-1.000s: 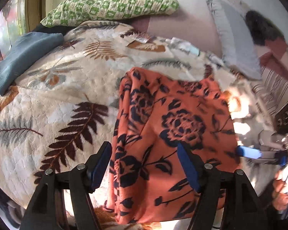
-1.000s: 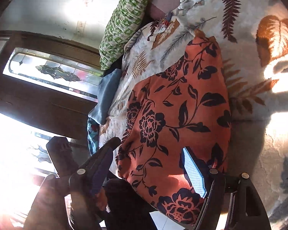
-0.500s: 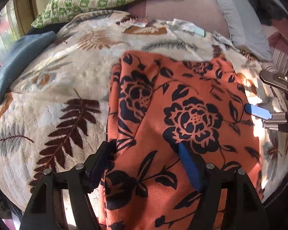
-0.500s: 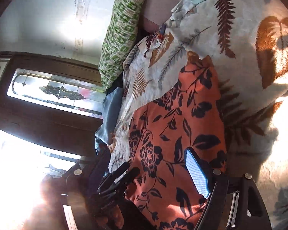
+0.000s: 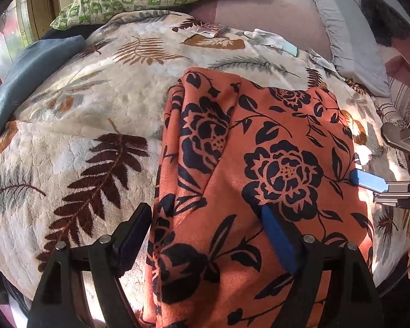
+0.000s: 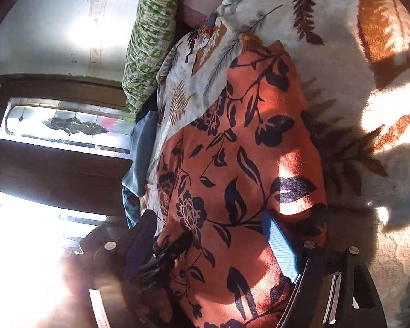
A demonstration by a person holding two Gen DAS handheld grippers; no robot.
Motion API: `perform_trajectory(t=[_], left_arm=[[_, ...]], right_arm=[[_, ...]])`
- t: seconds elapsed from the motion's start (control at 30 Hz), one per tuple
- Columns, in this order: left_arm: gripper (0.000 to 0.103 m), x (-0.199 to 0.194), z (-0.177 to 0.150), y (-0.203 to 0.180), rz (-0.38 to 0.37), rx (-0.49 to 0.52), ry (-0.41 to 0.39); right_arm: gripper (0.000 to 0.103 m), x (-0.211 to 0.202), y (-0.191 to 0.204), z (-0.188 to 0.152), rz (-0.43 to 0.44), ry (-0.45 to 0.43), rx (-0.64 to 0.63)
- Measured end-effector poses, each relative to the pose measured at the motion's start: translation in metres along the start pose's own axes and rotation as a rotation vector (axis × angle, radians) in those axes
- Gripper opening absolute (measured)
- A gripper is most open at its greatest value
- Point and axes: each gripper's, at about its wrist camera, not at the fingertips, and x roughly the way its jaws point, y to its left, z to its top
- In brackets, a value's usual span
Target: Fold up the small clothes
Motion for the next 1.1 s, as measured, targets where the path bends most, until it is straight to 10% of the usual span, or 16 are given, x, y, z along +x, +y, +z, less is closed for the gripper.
perform_trajectory(t=[0.27, 0.43, 0.63, 1.1], left_arm=[[0.083, -0.025, 0.037, 0.006, -0.036, -0.026, -0.088], [0.09, 0.026, 0.05, 0.011, 0.099, -0.026, 0.053], [0.098, 0.031, 0.046, 0.02, 0.096, -0.063, 0.032], [0.099, -0.022, 0.03, 0.052, -0.049, -0.205, -0.087]], right_arm=[[0.082, -0.017, 0.039, -0.036, 0.071, 0.041, -0.09], [0.082, 0.011, 0.01, -0.05, 0.017, 0.091, -0.055], [0.082, -0.003, 0.034, -0.044, -0.001, 0.084, -0.137], [0.082, -0.039, 0.023, -0.03, -0.029, -0.061, -0.136]])
